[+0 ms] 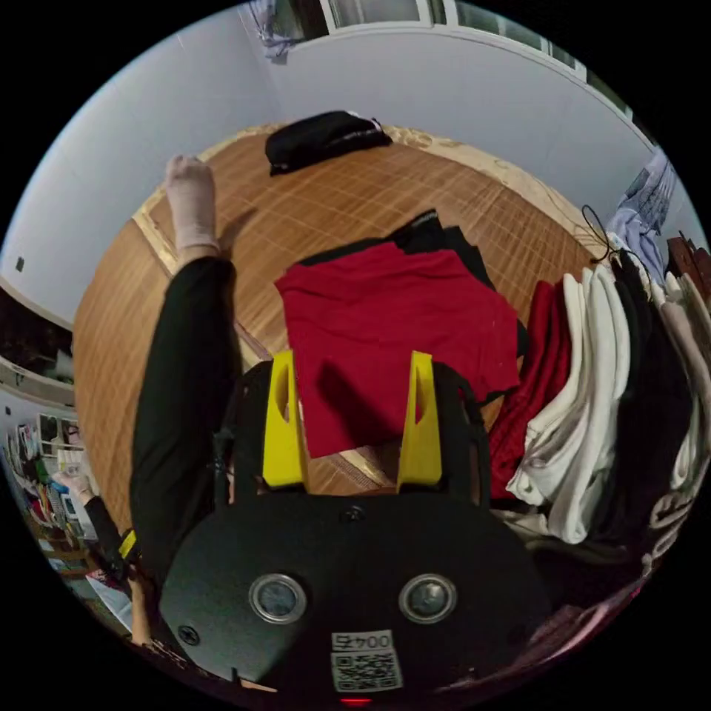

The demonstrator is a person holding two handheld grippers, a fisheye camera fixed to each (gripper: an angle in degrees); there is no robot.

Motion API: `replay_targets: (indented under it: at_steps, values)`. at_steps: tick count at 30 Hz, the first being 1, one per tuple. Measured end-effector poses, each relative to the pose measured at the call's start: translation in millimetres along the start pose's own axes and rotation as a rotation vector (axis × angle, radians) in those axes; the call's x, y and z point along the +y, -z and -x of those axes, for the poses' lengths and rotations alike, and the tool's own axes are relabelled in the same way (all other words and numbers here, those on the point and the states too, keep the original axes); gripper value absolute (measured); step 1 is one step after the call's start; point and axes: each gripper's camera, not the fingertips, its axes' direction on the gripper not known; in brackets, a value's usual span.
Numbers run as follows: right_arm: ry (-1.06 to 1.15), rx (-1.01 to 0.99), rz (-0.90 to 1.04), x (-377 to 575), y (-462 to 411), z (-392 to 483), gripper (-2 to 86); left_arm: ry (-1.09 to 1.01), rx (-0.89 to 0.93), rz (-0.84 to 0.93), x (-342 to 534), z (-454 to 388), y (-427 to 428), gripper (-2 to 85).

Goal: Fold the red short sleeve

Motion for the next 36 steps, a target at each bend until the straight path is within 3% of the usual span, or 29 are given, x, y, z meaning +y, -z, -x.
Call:
replay_targets:
  at_steps: [4,8,11,15,17,18,21,25,31,36]
  values:
    - [0.036,0.07,0.006,-12.6,-34.4,15.6,15.0,-0.042,0.006,-0.012,-0.4,6.6,17.5,3.4]
    - [0.035,0.071,-0.026,-28.7,-23.9,32.3,3.5,-0.054,0.036,-0.035,-0.1,16.8,34.4,5.9]
    - [0.115,-0.134,-0.233,-36.6,20.6,62.8,2.3,-0.052,0.049,-0.04,-1.4,29.5,50.1,6.5]
    - [0.381,-0.625,-0.467,-24.4,100.8,131.8,2.8,-0.031,0.093,-0.046,-3.5,49.5,74.8,7.7]
    - [0.457,-0.738,-0.523,-13.6,117.0,157.2,4.1,-0.022,0.078,-0.072,-3.6,56.4,89.1,8.8]
    - [0.494,-0.774,-0.539,-8.1,118.3,172.6,9.2,-0.018,0.068,-0.096,-3.5,61.2,100.2,9.5]
    - [0.527,-0.75,-0.537,0.5,93.0,206.6,22.2,0.004,0.065,-0.154,-1.6,75.8,129.4,11.0]
    - [0.521,-0.86,-0.464,13.0,31.7,239.1,20.2,0.075,0.056,-0.238,6.0,102.6,169.3,12.0]
    - [0.589,-0.809,-0.358,30.7,-38.4,289.3,17.5,0.243,0.074,-0.326,12.9,145.2,210.7,12.8]
    - [0.63,-0.811,-0.435,37.5,-53.5,319.2,16.0,0.321,0.105,-0.333,4.4,174.8,235.5,12.9]
